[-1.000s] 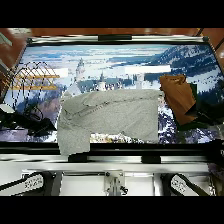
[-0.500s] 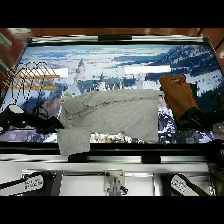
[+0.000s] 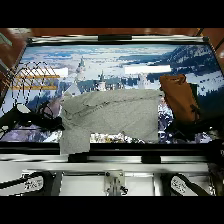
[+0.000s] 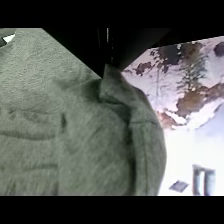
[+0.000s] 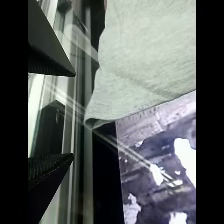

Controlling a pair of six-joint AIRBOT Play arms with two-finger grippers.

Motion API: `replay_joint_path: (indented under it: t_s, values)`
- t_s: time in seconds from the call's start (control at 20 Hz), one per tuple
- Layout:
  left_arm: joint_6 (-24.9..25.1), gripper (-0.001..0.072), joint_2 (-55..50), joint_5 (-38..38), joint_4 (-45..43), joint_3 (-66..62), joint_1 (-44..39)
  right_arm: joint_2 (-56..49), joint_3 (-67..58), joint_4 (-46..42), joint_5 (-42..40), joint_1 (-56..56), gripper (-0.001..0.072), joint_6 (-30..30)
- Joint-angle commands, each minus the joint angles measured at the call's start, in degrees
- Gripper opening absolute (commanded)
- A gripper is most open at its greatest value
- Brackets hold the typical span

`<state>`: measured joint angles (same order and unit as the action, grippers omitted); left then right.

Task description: Fold the shirts.

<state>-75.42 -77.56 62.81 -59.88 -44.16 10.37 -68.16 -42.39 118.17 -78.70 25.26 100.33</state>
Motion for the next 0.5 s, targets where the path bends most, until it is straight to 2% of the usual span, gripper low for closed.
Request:
replay_joint_path:
  t_s: [0.0,0.1,0.45]
  values:
    - [0.1,0.0034,2.0,0.2,0.5,-0.1,-0.3,0.0,5.7,0.1,6.4,-3.8,0.0571,-0.1]
    - [1.3,0.0034,3.5,0.2,0.5,-0.1,-0.3,0.0,6.3,0.4,7.8,-4.0,0.0571,-1.0]
    - [1.3,0.0034,4.5,0.2,0.5,-0.1,-0.3,0.0,6.9,3.3,8.6,-4.0,0.0571,-2.6]
